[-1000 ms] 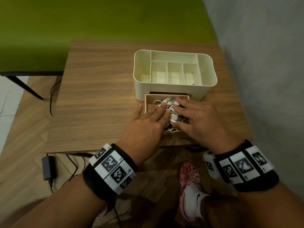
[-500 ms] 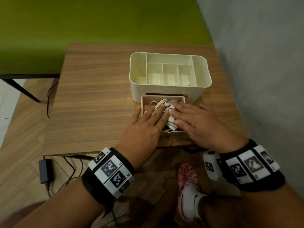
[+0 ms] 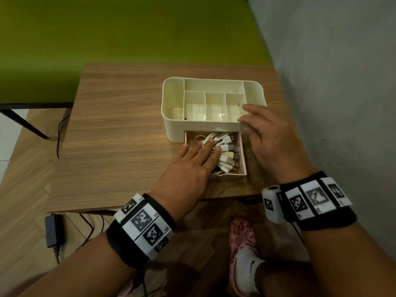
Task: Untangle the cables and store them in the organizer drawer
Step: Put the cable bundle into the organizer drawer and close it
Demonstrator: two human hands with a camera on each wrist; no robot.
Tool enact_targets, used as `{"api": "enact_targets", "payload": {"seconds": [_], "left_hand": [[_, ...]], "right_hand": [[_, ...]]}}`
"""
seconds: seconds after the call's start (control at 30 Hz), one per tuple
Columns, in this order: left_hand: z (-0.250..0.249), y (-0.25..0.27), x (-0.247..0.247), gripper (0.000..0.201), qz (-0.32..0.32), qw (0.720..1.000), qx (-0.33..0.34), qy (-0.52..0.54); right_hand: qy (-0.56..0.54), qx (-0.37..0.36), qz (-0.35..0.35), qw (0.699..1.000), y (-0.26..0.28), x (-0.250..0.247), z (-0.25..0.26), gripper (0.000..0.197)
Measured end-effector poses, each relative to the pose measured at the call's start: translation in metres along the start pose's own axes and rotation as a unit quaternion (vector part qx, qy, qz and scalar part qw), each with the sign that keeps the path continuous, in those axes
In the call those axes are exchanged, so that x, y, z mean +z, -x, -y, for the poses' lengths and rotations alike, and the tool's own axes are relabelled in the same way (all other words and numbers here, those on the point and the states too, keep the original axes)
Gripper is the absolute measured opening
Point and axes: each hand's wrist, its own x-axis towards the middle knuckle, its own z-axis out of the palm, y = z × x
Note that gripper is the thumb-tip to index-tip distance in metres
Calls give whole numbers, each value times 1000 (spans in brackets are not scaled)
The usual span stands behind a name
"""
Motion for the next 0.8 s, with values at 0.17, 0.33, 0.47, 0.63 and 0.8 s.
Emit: {"api": "enact_targets", "payload": {"seconds": [0.17, 0.33, 0.47, 0.63, 0.8], "left_hand": [[-1, -4, -1, 65, 7, 1000, -5, -4], [-7, 1, 3, 63, -37, 998, -54, -22], [-7, 1, 10, 63, -81, 995, -41, -38], [-9, 0, 11, 60, -80, 995, -37, -53], [-8, -2, 9, 59, -87, 994, -30, -52]], "right_hand": [[-2, -2, 55, 998, 0, -12, 1, 21], [26, 10, 106, 994, 13, -20, 10, 26], [142, -45, 56, 987, 26, -15, 15, 44], [108, -77, 62, 989, 20, 4, 4, 46], [52, -54, 115, 991, 19, 5, -5, 57]]}}
